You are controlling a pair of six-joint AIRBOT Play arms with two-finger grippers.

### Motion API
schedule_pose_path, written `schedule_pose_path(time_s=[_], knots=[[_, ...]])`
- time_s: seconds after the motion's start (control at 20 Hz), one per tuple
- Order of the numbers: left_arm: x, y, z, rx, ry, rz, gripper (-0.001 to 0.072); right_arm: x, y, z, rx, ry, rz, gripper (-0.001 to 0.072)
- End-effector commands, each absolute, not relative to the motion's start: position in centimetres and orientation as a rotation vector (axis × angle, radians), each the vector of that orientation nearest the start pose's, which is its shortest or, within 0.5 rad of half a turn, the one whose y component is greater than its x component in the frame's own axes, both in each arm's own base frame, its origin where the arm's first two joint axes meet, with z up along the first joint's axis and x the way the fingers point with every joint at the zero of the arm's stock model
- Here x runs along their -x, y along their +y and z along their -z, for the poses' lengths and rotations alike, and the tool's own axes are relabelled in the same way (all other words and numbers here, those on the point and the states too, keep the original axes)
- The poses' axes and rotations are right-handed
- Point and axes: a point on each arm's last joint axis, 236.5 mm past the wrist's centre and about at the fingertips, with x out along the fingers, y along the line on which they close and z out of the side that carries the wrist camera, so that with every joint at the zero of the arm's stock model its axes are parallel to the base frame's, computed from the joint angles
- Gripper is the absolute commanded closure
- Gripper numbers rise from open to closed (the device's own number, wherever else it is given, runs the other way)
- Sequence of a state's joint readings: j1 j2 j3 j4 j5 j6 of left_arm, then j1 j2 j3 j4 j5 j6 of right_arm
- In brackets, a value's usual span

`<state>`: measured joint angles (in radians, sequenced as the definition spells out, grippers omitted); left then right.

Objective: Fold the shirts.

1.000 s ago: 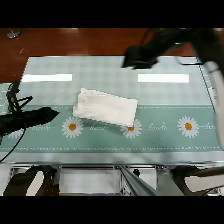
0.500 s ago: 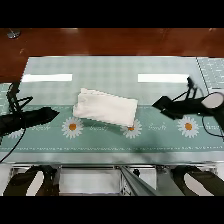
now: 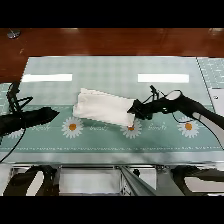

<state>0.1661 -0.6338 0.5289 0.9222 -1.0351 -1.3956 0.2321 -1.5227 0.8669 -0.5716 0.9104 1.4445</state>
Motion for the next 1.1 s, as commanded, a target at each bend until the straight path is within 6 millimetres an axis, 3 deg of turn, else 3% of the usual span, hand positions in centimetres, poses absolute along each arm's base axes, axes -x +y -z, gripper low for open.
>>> schedule_pose_path(time_s=[0.0,0.1,0.2,0.4,0.55,0.75,0.85,0.95,1.05], knots=[[-26.7,-8.0,-2.6,0.539,1.013,0.251,0.0684,-34.7,28.5,6.6,-0.737,1.499,-0.610,0.0682],[-26.7,-8.0,-2.6,0.539,1.013,0.251,0.0684,-37.4,29.5,2.3,-0.636,1.412,-0.703,0.0683],[-26.7,-8.0,-2.6,0.539,1.013,0.251,0.0684,-40.1,29.1,-2.6,-0.478,1.331,-0.728,0.0683],[-26.7,-8.0,-2.6,0.539,1.013,0.251,0.0684,-45.3,25.6,-12.8,-0.285,1.121,-0.608,0.0683],[-26.8,-7.9,-2.6,0.539,1.010,0.249,0.0684,-46.4,21.5,-18.9,-0.277,1.039,-0.529,0.0683],[-26.8,-7.9,-2.6,0.539,1.010,0.250,0.0684,-45.5,14.0,-23.3,-0.349,0.982,-0.386,0.0683],[-26.8,-7.9,-2.6,0.539,1.010,0.250,0.0684,-44.7,9.1,-25.1,-0.413,0.955,-0.284,0.0682],[-26.8,-7.9,-2.6,0.539,1.010,0.250,0.0684,-43.3,4.4,-26.1,-0.469,0.949,-0.180,0.0683],[-26.8,-7.9,-2.6,0.539,1.010,0.250,0.0684,-40.7,-0.7,-25.3,-0.517,1.002,-0.031,0.0683]])
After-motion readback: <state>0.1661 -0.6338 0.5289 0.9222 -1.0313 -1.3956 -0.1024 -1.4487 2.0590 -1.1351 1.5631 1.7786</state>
